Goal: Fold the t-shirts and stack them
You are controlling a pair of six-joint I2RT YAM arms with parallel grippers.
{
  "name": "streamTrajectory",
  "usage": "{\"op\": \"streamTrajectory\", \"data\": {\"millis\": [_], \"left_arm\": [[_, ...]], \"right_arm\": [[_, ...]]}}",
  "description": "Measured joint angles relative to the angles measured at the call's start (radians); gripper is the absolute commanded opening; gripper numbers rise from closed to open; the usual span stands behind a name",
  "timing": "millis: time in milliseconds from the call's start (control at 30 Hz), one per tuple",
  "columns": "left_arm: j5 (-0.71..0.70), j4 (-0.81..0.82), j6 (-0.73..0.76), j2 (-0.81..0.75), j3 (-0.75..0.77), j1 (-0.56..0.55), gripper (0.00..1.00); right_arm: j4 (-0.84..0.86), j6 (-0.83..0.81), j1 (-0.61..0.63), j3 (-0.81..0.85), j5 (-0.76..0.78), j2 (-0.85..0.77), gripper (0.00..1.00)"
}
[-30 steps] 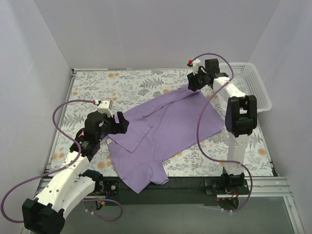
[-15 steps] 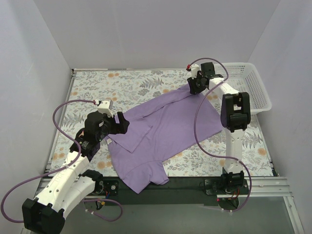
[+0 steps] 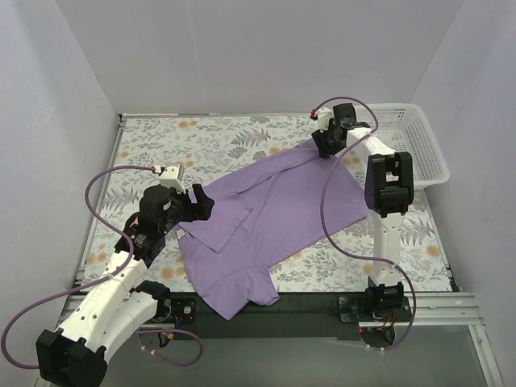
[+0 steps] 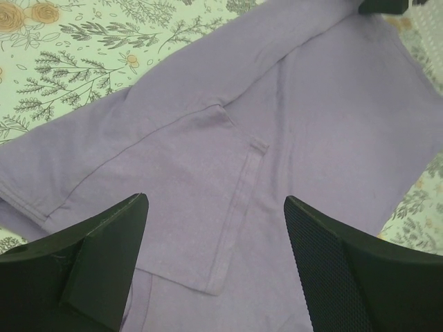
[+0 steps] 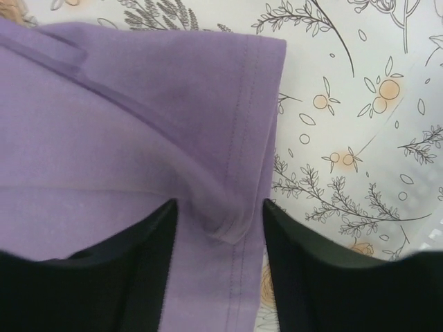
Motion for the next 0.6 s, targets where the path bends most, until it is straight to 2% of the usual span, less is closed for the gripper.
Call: {"op": "streamTrajectory", "data": {"millis": [133, 267, 367, 433, 533, 600], "left_arm": [[-0.047, -0.013, -0.135, -0.034, -0.006, 0.0, 0.88], [-0.139, -0.078, -0.332, -0.066, -0.023, 0.024, 0.89], [-0.185, -0.142, -0.465, -0.042, -0.041, 0.114, 0.86], [-0.174, -0.163, -0.525, 0.01, -0.05, 0.226, 0.79], [-0.143, -0.154, -0.568, 0.134, -0.051, 0.385, 0.7], [-0.12, -0.138, -0.578, 0.231, -0.043, 0.435, 0.65]], "right_arm": [[-0.043, -0.035, 0.0, -0.029, -0.069, -0.075, 0.69], [-0.086, -0.089, -0.003, -0.148, -0.265, -0.258, 0.69], [-0.11, -0.12, 0.004, -0.274, -0.423, -0.417, 0.69], [-0.115, -0.138, 0.021, -0.371, -0.518, -0.52, 0.69], [-0.105, -0.141, 0.051, -0.522, -0.629, -0.64, 0.69], [-0.108, -0.142, 0.064, -0.61, -0.673, -0.689, 0.69]]}}
